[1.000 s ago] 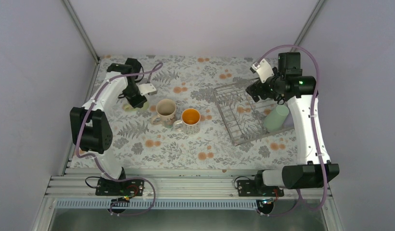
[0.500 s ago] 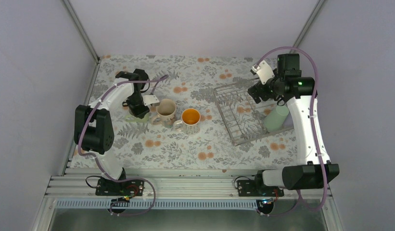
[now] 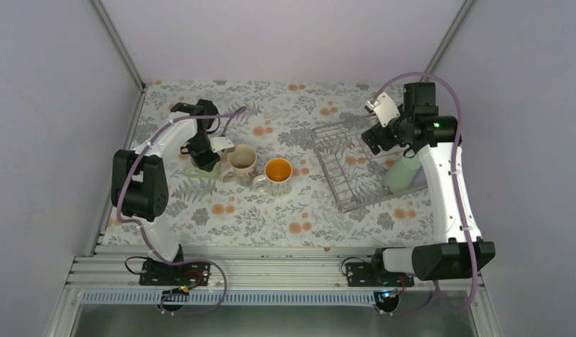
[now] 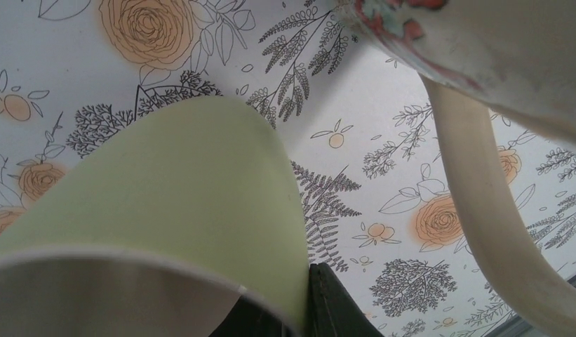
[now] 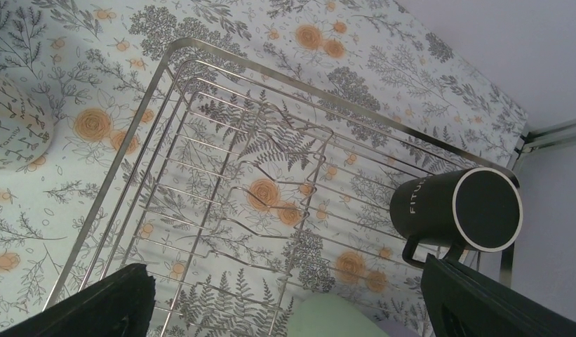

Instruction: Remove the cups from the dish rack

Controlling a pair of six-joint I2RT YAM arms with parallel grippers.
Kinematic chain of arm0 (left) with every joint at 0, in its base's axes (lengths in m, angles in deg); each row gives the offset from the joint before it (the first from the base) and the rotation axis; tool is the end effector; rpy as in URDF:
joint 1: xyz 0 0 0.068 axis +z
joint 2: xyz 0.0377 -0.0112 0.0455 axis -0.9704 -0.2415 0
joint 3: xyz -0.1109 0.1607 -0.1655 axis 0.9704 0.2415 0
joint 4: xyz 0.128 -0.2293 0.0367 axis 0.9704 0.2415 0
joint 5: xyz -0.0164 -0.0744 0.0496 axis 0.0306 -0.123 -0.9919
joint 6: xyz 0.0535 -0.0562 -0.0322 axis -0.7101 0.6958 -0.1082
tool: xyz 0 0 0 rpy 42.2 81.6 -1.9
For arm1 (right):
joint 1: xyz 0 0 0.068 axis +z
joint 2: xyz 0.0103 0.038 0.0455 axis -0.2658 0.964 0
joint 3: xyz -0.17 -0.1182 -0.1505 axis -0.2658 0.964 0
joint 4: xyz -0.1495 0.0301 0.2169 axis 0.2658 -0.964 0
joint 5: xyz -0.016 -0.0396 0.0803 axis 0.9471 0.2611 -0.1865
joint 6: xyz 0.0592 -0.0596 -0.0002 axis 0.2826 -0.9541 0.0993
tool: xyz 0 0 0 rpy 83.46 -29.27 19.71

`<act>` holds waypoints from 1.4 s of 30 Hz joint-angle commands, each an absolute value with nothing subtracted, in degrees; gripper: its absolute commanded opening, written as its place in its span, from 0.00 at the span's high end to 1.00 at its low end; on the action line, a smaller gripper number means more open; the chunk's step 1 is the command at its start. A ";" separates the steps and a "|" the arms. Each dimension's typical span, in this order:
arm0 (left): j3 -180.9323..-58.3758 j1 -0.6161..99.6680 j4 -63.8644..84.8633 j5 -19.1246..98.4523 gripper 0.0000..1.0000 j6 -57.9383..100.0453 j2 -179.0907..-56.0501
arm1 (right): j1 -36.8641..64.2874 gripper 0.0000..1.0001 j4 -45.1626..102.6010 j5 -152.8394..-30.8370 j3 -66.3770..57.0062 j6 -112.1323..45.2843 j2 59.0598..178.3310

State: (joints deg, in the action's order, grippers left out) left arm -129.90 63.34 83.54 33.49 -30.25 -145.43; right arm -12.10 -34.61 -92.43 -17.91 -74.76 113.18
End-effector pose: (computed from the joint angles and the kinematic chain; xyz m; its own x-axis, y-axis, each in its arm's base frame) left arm 0.3174 -0.0742 0.1735 -0.6105 0.7921 0.0007 0.7911 0.6098 -0.0478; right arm 0.2791 0.0267 0.3543 -0.5520 -0.5939 -0.5853 -0.5593 0.7843 -0.2684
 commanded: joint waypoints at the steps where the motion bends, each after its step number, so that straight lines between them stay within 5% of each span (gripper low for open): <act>1: -131.85 62.75 85.86 33.97 0.83 -29.58 -146.31 | -12.05 0.02 -33.45 -91.84 -17.04 -75.45 112.23; 12: -139.43 62.39 90.30 36.68 0.55 -30.11 -145.91 | -12.08 0.02 -32.41 -91.36 -15.65 -75.35 112.43; 18: -151.78 62.09 90.39 36.01 0.29 -27.16 -143.46 | -13.70 0.01 -29.88 -87.69 -14.15 -74.61 113.16; 29: -166.84 62.08 83.22 49.61 0.25 -19.82 -141.28 | -26.79 0.02 -25.46 -88.87 -18.24 -73.07 124.76; 37: -149.56 61.95 49.34 51.97 0.18 -5.91 -125.57 | -30.07 0.02 -25.65 -88.99 -25.89 -71.35 135.44; 42: -143.03 61.79 40.46 49.72 0.15 -1.52 -122.95 | -30.60 0.01 -27.93 -88.50 -33.26 -68.49 142.21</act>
State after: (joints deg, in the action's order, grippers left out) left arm -146.22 61.96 53.36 49.95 -7.56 -123.26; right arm -29.76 -26.96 -88.56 -27.99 -71.66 138.54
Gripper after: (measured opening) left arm 0.846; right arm 0.985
